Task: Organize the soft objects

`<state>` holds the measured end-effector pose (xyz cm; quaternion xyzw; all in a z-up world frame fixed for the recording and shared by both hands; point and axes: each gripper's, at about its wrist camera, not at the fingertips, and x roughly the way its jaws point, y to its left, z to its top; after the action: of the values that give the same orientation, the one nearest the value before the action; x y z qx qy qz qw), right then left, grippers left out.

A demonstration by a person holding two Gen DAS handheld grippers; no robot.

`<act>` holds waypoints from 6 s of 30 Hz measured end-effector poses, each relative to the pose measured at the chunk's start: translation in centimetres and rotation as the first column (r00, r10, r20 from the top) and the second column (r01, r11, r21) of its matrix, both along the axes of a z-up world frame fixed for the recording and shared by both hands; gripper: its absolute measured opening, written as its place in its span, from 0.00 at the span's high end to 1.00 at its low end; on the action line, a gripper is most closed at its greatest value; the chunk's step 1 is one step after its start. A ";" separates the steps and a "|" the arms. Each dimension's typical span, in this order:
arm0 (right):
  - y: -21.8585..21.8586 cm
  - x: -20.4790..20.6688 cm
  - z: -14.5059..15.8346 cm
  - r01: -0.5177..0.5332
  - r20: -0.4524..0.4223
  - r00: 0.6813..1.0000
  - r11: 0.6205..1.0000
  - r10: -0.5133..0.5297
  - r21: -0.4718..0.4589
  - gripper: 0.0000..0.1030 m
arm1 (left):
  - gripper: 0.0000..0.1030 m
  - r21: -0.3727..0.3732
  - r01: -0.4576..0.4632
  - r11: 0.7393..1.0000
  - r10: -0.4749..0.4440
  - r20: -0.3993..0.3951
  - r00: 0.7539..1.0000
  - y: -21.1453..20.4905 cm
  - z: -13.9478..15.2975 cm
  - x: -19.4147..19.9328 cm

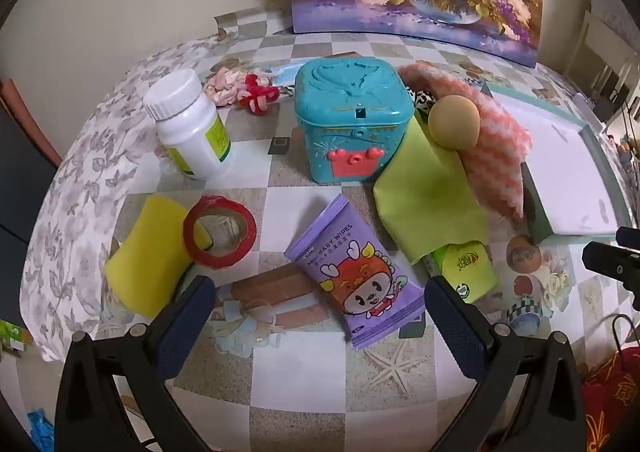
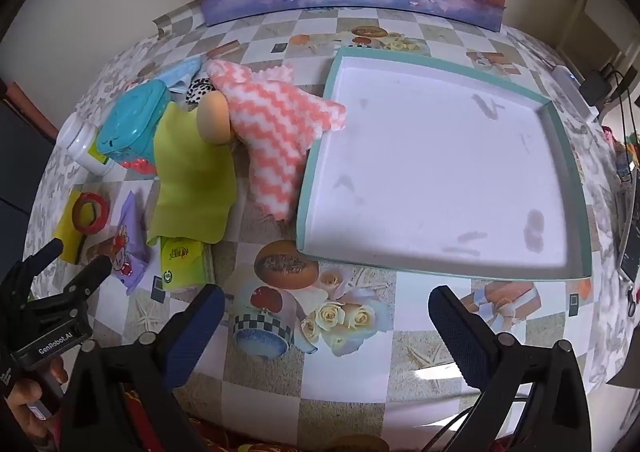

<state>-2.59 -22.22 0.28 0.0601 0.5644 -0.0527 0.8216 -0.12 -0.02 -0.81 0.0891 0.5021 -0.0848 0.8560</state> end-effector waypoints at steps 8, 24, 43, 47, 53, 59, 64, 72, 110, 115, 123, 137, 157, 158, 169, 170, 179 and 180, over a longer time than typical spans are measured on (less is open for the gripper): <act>-0.3 0.2 0.2 -0.011 -0.007 1.000 1.000 0.011 0.012 0.00 | 0.00 -0.003 -0.001 1.000 0.001 -0.004 1.000 0.0 0.2 0.0; -0.2 0.2 0.2 -0.013 -0.007 1.000 1.000 0.013 0.005 0.00 | 0.00 -0.029 -0.011 1.000 0.010 -0.007 1.000 0.5 0.5 0.1; -0.1 0.3 0.2 -0.011 -0.007 1.000 1.000 0.011 0.006 0.00 | 0.00 -0.039 -0.012 0.999 0.011 -0.013 1.000 0.5 0.4 0.1; -0.1 0.4 0.2 -0.011 -0.007 1.000 1.000 0.011 0.007 0.00 | 0.00 -0.040 -0.014 0.999 0.013 -0.017 1.000 0.4 0.4 0.1; -0.1 0.4 0.2 -0.010 -0.007 1.000 1.000 0.010 0.007 0.00 | 0.00 -0.051 -0.014 0.999 0.013 -0.023 1.000 0.5 0.3 0.1; -0.1 0.4 0.2 -0.009 -0.007 1.000 1.000 0.009 0.008 0.00 | 0.00 -0.064 -0.015 0.998 0.013 -0.027 1.000 0.7 0.3 0.1; -0.1 0.4 0.2 -0.009 -0.007 1.000 1.000 0.009 0.008 0.00 | 0.00 -0.071 -0.012 0.997 0.010 -0.025 1.000 0.7 0.4 0.1; -0.1 0.4 0.2 -0.010 -0.007 1.000 1.000 0.010 0.008 0.00 | 0.00 -0.080 -0.016 0.997 0.014 -0.023 1.000 0.9 0.5 0.2; 9.8 5.5 -3.8 -0.216 -0.045 0.974 0.969 0.222 0.118 0.10 | 0.00 -0.056 -0.261 0.964 0.257 -0.068 0.964 13.5 -0.6 4.7; 10.7 6.5 -5.3 -0.212 -0.084 0.972 0.971 0.222 0.111 0.12 | 0.00 -0.038 -0.233 0.972 0.227 -0.110 0.968 14.4 -1.9 6.2; 12.9 8.6 -8.0 -0.211 -0.141 0.966 0.975 0.218 0.066 0.17 | 0.00 -0.045 -0.208 0.977 0.199 -0.147 0.969 15.1 -3.8 8.0; 15.2 10.5 -10.0 -0.244 -0.152 0.959 0.970 0.241 0.001 0.22 | 0.00 -0.003 -0.182 0.983 0.180 -0.147 0.973 15.6 -5.0 8.9; 15.7 8.7 -9.6 -0.253 -0.137 0.959 0.967 0.248 -0.020 0.48 | 0.30 -0.013 -0.235 0.972 0.228 -0.206 0.952 15.3 -4.7 7.4; 15.6 8.5 -9.6 -0.252 -0.138 0.959 0.967 0.248 -0.018 0.48 | 0.30 -0.012 -0.243 0.970 0.235 -0.209 0.949 15.3 -4.7 7.2; 12.2 6.1 -8.8 -0.241 -0.156 0.958 0.970 0.241 0.016 0.49 | 0.30 -0.017 -0.319 0.948 0.307 -0.225 0.925 14.9 -3.3 4.9; 12.0 5.9 -8.6 -0.241 -0.155 0.958 0.970 0.241 0.020 0.49 | 0.30 -0.018 -0.321 0.947 0.309 -0.221 0.925 14.9 -3.0 4.7; 8.8 3.6 -5.6 -0.226 -0.082 0.970 0.973 0.230 0.054 0.50 | 0.31 -0.039 -0.341 0.939 0.331 -0.156 0.931 13.8 0.8 3.4; 8.4 3.3 -5.2 -0.224 -0.072 0.971 0.973 0.228 0.058 0.50 | 0.31 -0.042 -0.338 0.940 0.328 -0.147 0.933 13.4 1.4 3.4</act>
<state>0.71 -13.84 -4.91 0.0139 0.6003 0.0529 0.7979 3.31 13.41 0.58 -0.0320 0.5646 0.0388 0.8238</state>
